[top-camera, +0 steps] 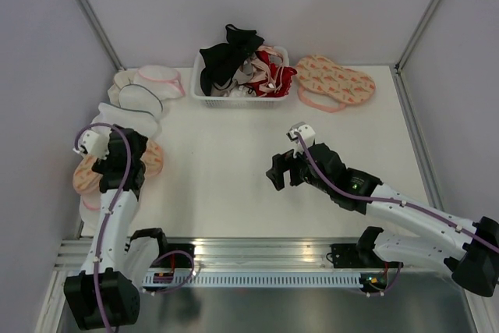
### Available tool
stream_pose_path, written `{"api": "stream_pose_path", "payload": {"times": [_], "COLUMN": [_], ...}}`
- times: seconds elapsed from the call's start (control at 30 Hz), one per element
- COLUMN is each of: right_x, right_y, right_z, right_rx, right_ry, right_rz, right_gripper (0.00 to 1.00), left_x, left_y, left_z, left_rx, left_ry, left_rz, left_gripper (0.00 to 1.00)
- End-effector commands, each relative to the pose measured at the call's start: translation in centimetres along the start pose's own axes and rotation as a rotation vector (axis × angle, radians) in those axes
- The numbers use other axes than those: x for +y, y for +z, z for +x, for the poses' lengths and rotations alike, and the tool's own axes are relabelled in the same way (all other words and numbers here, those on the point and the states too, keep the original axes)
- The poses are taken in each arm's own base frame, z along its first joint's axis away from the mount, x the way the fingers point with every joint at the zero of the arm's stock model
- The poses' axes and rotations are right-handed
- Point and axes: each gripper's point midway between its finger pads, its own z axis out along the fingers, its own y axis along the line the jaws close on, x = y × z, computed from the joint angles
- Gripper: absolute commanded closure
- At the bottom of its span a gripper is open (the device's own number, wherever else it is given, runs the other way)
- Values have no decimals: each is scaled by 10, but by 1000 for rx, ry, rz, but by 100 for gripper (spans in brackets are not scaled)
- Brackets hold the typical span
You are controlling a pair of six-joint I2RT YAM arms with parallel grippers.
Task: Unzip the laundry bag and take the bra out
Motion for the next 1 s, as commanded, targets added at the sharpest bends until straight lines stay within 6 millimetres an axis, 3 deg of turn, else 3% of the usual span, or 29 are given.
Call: {"api": "stream_pose_path", "payload": {"times": [0.0,0.03,0.1,0.13,0.17,0.23,0.27,0.37,0.43,0.5,0.63,0.67,0.8,0.87,0.97], "right_x": [3,-4,-11,-15,-21,-25,-26,-26,-26,-29,-36,-37,-40,-41,-38], "right_y": [-4,-4,-7,-8,-8,-8,-7,-5,-6,-7,-7,-8,-8,-7,-3], "right_z": [-16,-20,-27,-30,-32,-35,-34,-33,-30,-26,-17,-17,-19,-21,-20], "right_rx": [-40,-62,-92,-105,-118,-119,-113,-115,-123,-127,-106,-106,-114,-118,-119], "right_ry": [21,33,64,70,78,90,91,110,117,121,118,118,122,131,145], "right_rz": [3,43,86,109,147,178,187,187,181,189,212,217,232,240,226], "right_gripper": [2,2,2,2,2,2,2,2,2,2,2,2,2,2,2], "left_x": [-66,-89,-109,-129,-138,-156,-161,-158,-155,-147,-123,-123,-125,-130,-133], "left_y": [-22,-39,-58,-71,-95,-118,-150,-195,-206,-203,-155,-158,-168,-192,-200], "left_z": [2,19,40,40,62,83,106,149,158,164,148,141,145,156,183], "left_rx": [114,218,308,322,439,503,610,746,735,729,583,562,588,669,815], "left_ry": [-23,1,33,33,67,125,181,291,352,370,350,331,326,366,426], "left_rz": [309,471,647,772,888,1060,1183,1342,1371,1317,1001,1005,1069,1224,1286], "left_gripper": [0,0,0,0,0,0,0,0,0,0,0,0,0,0,1]}}
